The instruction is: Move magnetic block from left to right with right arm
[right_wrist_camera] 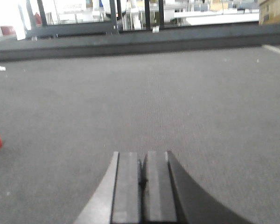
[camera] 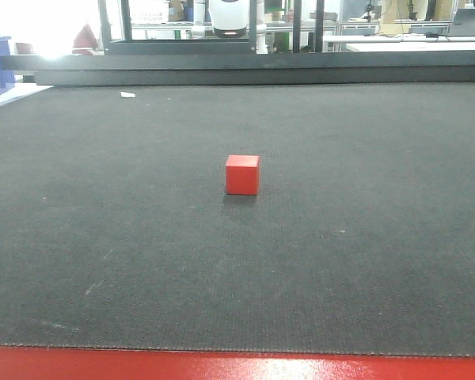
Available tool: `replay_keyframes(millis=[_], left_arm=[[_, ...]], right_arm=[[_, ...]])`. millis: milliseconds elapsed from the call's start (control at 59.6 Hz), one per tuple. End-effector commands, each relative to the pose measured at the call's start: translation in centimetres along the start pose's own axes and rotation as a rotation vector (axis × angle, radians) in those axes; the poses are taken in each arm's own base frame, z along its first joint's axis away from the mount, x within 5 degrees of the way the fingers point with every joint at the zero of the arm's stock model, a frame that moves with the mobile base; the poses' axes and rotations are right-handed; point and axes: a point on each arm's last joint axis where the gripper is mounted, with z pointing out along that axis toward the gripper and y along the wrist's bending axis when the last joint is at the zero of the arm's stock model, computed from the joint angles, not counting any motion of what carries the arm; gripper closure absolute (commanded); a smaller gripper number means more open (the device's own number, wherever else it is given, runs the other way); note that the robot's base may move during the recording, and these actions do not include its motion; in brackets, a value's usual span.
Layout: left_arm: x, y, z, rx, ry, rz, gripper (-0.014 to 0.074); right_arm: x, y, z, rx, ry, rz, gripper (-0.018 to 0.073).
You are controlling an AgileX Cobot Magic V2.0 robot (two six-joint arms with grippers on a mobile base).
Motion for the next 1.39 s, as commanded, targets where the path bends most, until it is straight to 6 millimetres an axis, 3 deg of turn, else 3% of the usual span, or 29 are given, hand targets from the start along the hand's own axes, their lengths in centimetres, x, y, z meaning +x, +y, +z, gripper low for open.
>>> replay_keyframes(millis=[0,117,319,419,520,621,704,889,1073,1375], left_arm=[[-0.5,0.0,-0.1,0.003,-0.093,-0.004,0.0713],[-0.5,0.0,-0.1,0.003,-0.093,-0.004,0.0713],[-0.5,0.0,-0.1,0.003,-0.093,-0.004,0.0713],[-0.5,0.0,-0.1,0.003,-0.093,-0.004,0.0713],[-0.5,0.0,-0.1,0.003,-0.093,-0.004,0.0713],[-0.5,0.0,-0.1,0.003,-0.093,-0.004,0.0713],[-0.5,0.0,-0.1,0.003,-0.093,-0.004,0.0713],[-0.5,0.0,-0.1,0.003,-0.093,-0.004,0.0713],[-0.5,0.0,-0.1,0.003,-0.093,-0.004,0.0713],[-0.5,0.0,-0.1,0.003,-0.093,-0.004,0.0713]], right_arm=[[-1.8,0.1,-0.3,-0.008,-0.159,-0.015,0.0498],[-4.3,0.6,-0.8,-0.017,-0.159,-0.016,0.0498],[-11.1,1.6,-0.9,-0.027,-0.179,-0.021,0.0474],[-13.5,1.9,0.5,-0.026,-0.154,-0.021,0.0370],[-15.0,2.2,2.7,-0.026,-0.096,-0.020,0.0191],[-15.8,2.5,5.3,-0.033,-0.018,-0.020,0.0035],[-16.2,3.0,7.7,-0.052,0.070,-0.022,-0.0029],[-16.9,5.7,12.6,-0.157,0.302,-0.046,-0.0036],[-17.4,10.9,16.6,-0.288,0.497,-0.025,-0.0036],[-15.7,18.4,22.2,-0.208,0.756,0.029,-0.0036]])
